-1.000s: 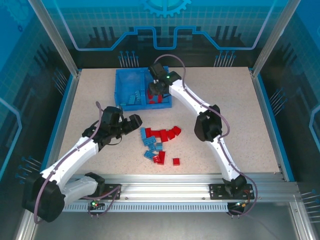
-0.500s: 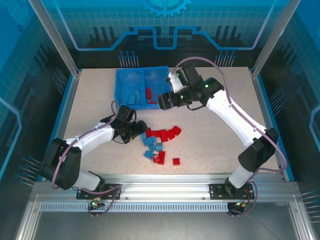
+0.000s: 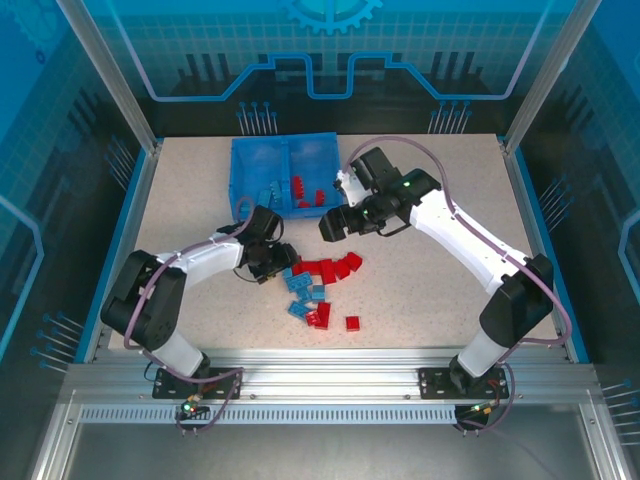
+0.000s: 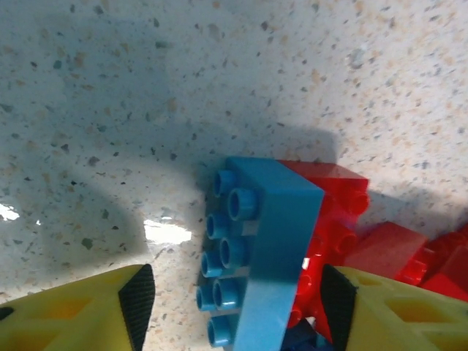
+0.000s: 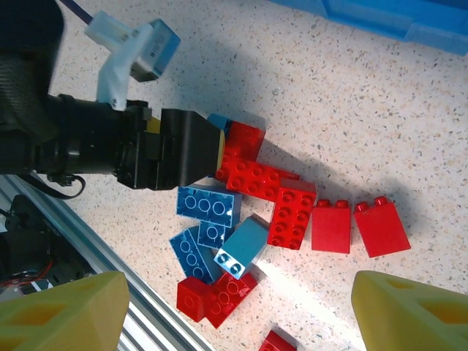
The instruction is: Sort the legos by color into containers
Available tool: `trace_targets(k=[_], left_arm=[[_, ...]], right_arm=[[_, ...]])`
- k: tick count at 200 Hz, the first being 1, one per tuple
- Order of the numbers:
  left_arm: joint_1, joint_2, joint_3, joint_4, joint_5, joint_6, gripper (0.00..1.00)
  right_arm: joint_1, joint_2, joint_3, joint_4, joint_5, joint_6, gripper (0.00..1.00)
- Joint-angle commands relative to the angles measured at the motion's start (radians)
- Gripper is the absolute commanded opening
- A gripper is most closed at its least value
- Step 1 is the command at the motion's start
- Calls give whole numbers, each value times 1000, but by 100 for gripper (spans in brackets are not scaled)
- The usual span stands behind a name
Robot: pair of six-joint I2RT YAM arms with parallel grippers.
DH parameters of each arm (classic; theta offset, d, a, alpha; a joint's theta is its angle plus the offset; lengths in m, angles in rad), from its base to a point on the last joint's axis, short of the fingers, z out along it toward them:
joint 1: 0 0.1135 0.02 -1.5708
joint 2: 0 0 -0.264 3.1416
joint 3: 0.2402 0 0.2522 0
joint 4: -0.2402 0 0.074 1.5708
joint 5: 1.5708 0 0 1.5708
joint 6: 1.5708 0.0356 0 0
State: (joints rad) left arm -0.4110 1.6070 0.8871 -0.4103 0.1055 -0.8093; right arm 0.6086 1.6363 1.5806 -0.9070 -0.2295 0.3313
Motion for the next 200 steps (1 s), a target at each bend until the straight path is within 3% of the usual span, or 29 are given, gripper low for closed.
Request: trace_targets(k=[1, 51, 118, 154, 200], left_arm=[[-6, 10, 18, -65, -7, 41, 60], [-3, 4, 10, -182, -95, 80, 47], [3, -59, 56, -254, -130, 71, 20], [22, -153, 187, -303, -158, 86, 16], [152, -110, 381, -276, -169, 156, 14]], right_arm=[[10, 11, 31, -22, -21, -16, 81], [10, 3, 13, -17, -36, -10, 80], [19, 2, -4, -6, -115, -28, 79], [28, -10, -3, 22, -168, -34, 79], [32, -12, 14, 43, -136, -18, 79]])
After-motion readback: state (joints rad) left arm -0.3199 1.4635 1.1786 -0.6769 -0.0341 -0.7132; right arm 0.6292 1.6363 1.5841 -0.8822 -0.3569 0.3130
